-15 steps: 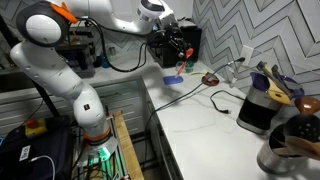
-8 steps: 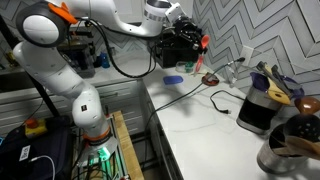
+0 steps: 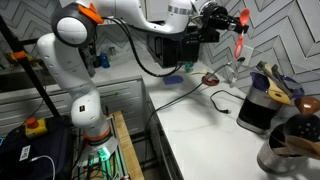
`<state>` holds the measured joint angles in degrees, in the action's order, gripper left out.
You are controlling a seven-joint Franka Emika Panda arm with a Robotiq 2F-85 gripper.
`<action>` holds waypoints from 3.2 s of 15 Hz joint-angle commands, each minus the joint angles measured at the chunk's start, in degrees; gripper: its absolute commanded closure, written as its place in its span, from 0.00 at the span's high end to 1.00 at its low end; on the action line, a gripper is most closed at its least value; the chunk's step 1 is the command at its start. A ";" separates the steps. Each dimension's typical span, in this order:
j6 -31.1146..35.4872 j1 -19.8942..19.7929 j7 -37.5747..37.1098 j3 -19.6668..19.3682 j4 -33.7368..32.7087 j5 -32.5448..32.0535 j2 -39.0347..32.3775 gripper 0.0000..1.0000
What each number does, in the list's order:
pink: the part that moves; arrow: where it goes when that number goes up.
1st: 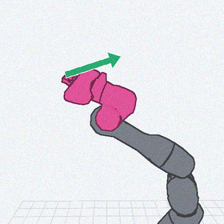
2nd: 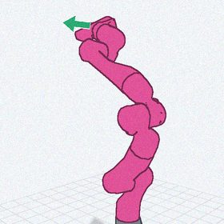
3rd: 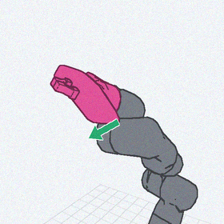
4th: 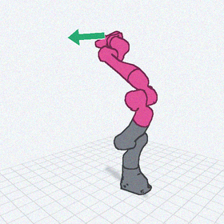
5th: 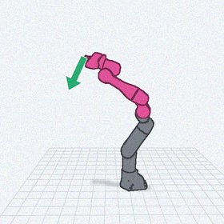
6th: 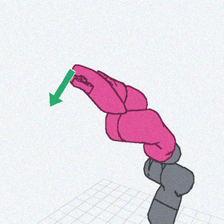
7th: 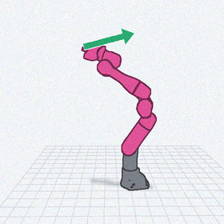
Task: Put the orange and white spoon in the silver cutlery holder on the right
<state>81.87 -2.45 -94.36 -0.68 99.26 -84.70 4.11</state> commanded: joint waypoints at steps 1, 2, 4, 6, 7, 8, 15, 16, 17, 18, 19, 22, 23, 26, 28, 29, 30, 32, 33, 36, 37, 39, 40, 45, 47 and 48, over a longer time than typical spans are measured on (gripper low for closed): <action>-2.31 -1.25 2.94 -1.81 -5.46 -4.97 -5.84 0.03; -1.47 -1.62 3.83 -2.49 -5.26 -4.38 -5.87 0.03; 2.40 -2.05 4.75 -3.26 -1.31 -3.59 -3.80 0.03; 5.38 -2.33 5.56 -3.67 3.69 -2.94 -0.92 0.03; 7.43 -2.49 5.45 -3.87 6.01 -1.32 0.43 0.03; 9.48 -2.68 5.36 -4.22 8.90 0.62 2.44 0.03; 10.96 -2.99 4.66 -5.33 12.91 7.02 3.48 0.11; 11.03 -2.98 4.69 -5.32 13.28 7.11 3.85 0.11; 11.92 -2.95 4.36 -5.23 14.08 5.74 4.25 0.03; 18.00 -3.45 2.46 -6.15 17.20 2.03 5.58 0.03; 22.43 -3.94 1.30 -6.91 19.93 -0.82 6.54 0.03; 36.10 -4.16 -2.73 -11.81 25.21 -9.73 7.41 0.03; 40.81 -4.50 -5.09 -13.64 26.06 -12.94 7.18 0.03; 55.27 -6.01 -13.27 -19.50 25.66 -24.44 5.38 0.03; 64.31 -9.23 -19.42 -21.17 23.26 -30.58 3.67 0.03; 58.26 -8.12 -14.45 -18.89 24.24 -25.77 4.40 0.11; 61.36 -9.18 -16.30 -19.78 23.96 -27.80 4.29 0.11; 63.16 -10.10 -17.19 -20.31 23.70 -28.87 4.26 0.03; 60.41 -9.69 -21.64 -19.65 23.31 -31.14 3.86 0.03; 56.28 -9.56 -33.22 -18.90 21.99 -35.89 1.88 0.03; 55.34 -9.68 -36.85 -18.82 21.51 -38.57 0.75 0.03; 55.32 -10.11 -41.95 -18.97 20.75 -42.89 -1.08 0.03; 55.03 -10.38 -43.67 -18.95 20.53 -44.19 -2.05 0.03; 55.71 -12.18 -52.05 -18.36 17.80 -49.75 -7.49 0.03; 56.60 -12.97 -54.46 -18.03 16.58 -51.02 -9.62 0.03; 57.14 -13.32 -54.59 -17.81 16.21 -51.06 -10.55 0.03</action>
<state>137.43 -13.67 -145.30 -19.67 117.73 -133.45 -3.04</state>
